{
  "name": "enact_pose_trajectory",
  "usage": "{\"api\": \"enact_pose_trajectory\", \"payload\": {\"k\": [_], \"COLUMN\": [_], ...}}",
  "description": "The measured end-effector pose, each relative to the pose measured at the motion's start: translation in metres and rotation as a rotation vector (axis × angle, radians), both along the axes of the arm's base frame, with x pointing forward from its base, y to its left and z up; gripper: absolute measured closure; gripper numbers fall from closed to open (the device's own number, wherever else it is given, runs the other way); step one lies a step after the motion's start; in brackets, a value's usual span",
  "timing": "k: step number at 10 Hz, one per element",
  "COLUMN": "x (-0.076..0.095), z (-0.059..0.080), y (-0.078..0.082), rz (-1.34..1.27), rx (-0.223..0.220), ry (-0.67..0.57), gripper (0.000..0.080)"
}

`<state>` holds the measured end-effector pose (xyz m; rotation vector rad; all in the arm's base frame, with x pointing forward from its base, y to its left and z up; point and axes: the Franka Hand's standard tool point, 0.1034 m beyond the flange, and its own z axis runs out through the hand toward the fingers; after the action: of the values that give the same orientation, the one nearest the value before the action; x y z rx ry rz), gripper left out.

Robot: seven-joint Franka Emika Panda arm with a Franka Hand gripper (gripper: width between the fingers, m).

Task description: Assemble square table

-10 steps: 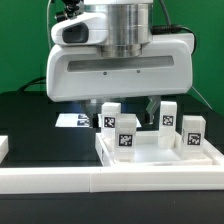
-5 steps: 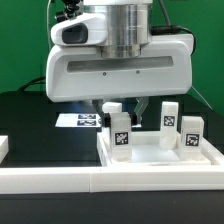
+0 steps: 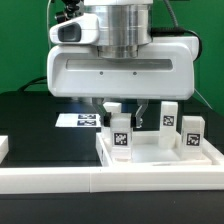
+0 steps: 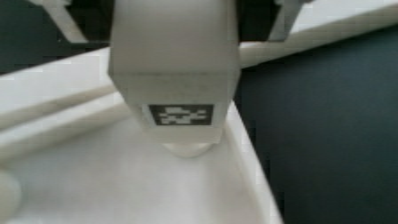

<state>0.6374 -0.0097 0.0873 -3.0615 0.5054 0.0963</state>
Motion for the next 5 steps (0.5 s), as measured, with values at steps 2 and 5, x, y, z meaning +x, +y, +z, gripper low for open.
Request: {"api": "enact_pose_trajectory", "payload": {"k": [2,5], "x": [-0.0006,-0.0015], "z": [-0.0001,-0.0012], "y": [0.0020,0.0054], "rz": [-0.201,-0.529], "rx": [-0.012,-0.032], "ry": [0.003,0.014], "gripper": [0.0509,0.0509]}}
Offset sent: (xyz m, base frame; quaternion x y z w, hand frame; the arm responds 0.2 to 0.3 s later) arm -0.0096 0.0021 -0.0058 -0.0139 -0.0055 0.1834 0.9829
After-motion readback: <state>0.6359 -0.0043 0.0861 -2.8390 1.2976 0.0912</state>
